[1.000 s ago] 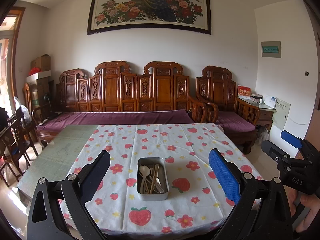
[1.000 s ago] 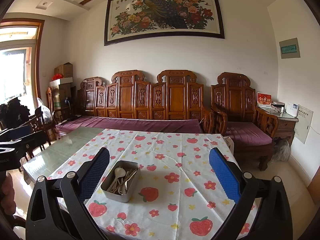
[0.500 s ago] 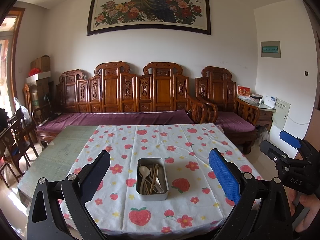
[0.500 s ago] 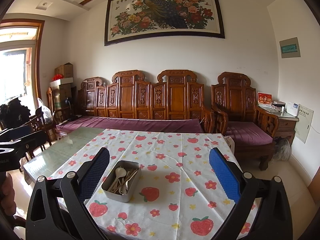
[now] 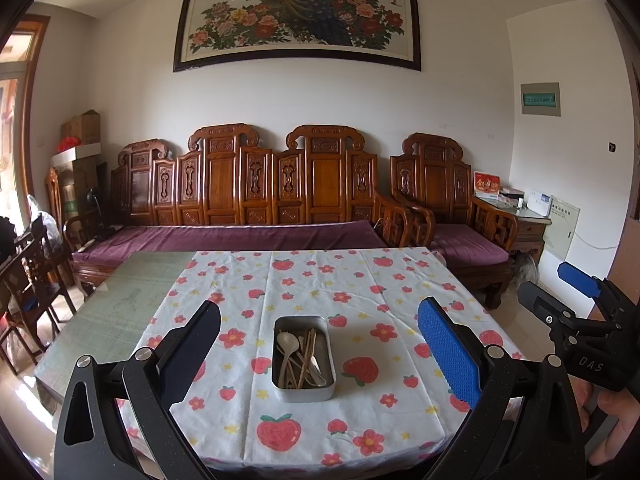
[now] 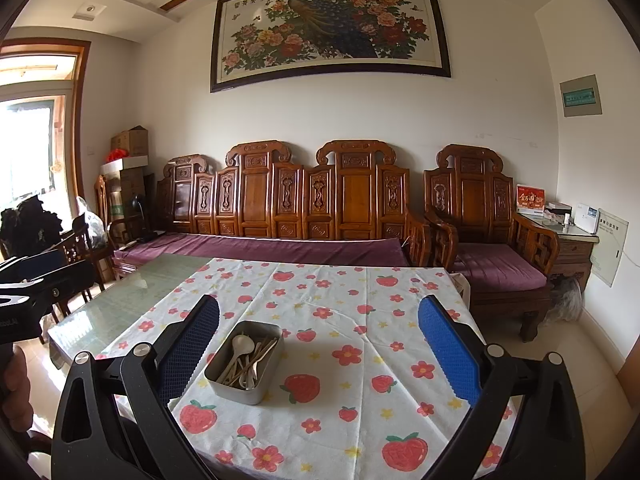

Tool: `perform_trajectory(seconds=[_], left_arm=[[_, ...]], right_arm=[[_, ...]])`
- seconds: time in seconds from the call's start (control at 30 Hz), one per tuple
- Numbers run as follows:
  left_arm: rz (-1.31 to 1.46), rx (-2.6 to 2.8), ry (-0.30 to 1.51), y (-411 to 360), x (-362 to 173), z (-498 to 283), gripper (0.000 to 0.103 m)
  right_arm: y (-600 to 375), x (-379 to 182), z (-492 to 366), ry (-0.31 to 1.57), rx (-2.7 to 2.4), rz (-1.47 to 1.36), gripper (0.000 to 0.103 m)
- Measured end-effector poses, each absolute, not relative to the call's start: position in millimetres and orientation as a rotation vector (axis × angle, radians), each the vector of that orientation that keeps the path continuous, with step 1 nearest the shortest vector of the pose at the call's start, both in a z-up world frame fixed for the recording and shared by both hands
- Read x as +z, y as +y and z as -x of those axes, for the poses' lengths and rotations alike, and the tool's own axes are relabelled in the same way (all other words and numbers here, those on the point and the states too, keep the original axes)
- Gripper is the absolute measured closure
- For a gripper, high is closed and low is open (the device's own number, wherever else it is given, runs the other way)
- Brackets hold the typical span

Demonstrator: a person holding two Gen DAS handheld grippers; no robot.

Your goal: Organize utensils

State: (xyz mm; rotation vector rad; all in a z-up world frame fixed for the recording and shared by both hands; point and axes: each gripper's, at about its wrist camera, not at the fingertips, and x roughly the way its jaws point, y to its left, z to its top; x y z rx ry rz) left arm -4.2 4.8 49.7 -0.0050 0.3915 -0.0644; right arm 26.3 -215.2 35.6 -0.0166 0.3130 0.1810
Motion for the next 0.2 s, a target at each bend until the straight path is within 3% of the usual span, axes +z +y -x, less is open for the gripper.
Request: perform_trajectory(seconds=[0.2], left_arm=[[0.01, -0.064, 0.392, 0.3, 50.3, 3.5, 0.008]], right_arm=[[-215.7, 35.7, -26.2, 0.312, 0.182, 0.016, 0.003]])
